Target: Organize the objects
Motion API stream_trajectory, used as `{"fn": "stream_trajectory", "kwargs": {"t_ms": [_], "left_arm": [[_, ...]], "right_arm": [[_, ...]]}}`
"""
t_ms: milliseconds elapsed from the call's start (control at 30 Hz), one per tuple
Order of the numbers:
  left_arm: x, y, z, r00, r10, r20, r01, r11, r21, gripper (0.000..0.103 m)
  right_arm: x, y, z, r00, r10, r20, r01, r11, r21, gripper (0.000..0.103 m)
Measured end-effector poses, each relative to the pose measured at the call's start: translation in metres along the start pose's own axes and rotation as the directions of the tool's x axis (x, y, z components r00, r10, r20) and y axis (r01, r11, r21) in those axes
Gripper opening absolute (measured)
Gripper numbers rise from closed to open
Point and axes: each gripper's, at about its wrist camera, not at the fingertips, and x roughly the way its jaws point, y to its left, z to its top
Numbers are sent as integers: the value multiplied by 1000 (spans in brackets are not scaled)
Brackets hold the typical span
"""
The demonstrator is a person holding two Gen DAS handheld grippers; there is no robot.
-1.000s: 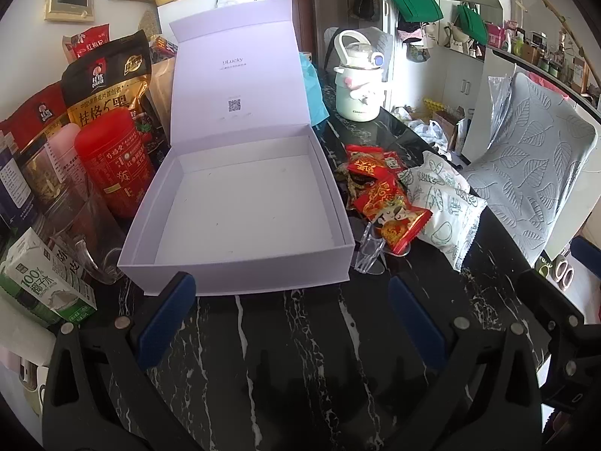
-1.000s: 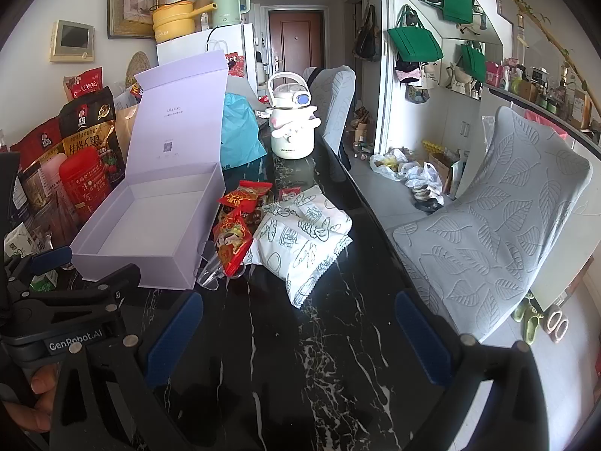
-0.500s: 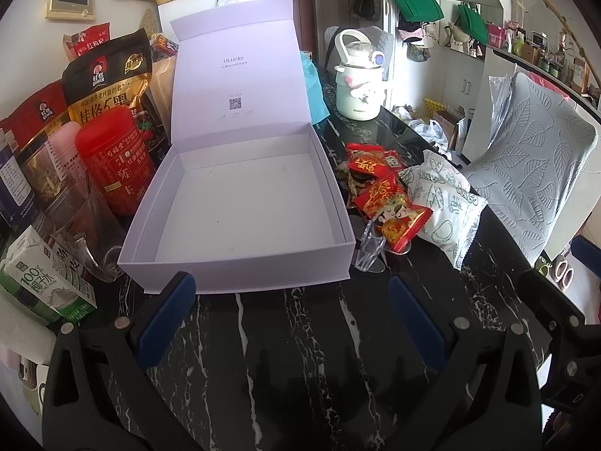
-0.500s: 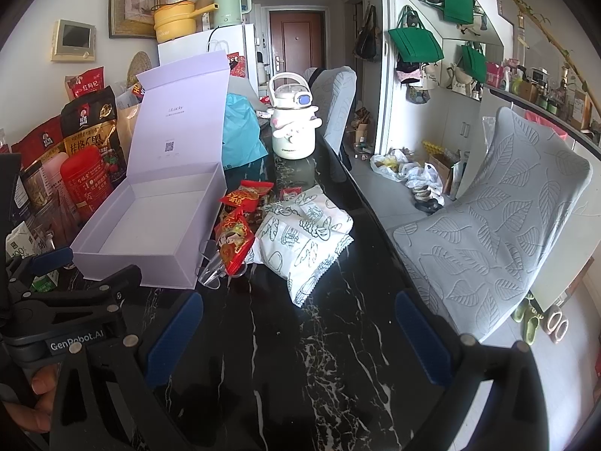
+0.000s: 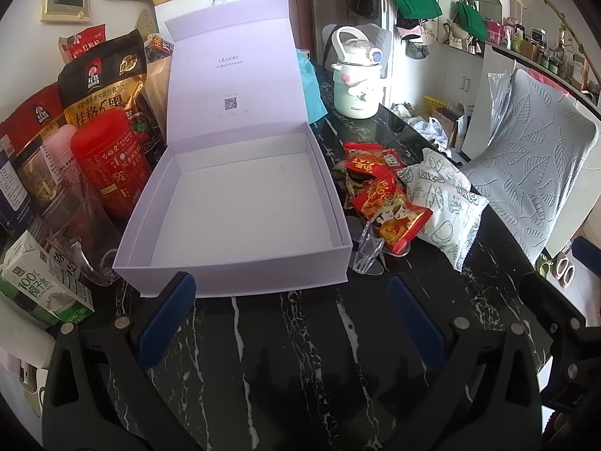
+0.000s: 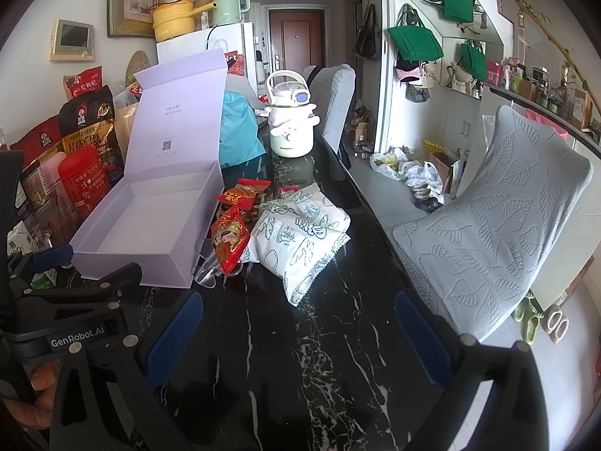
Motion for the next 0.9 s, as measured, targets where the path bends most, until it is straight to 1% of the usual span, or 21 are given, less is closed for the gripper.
{"fn": "stream_trajectory", "kwargs": {"t_ms": [667, 900], "left_arm": [[14, -6, 13, 1000, 16, -9, -15, 1000, 6, 103], [18, -10, 23, 1000, 0, 4, 0, 1000, 21, 103]], "right_arm": [[20, -11, 9, 999, 30, -23, -30, 1000, 4, 103], [28, -15, 13, 999, 32, -33, -32, 999, 0, 103]]}}
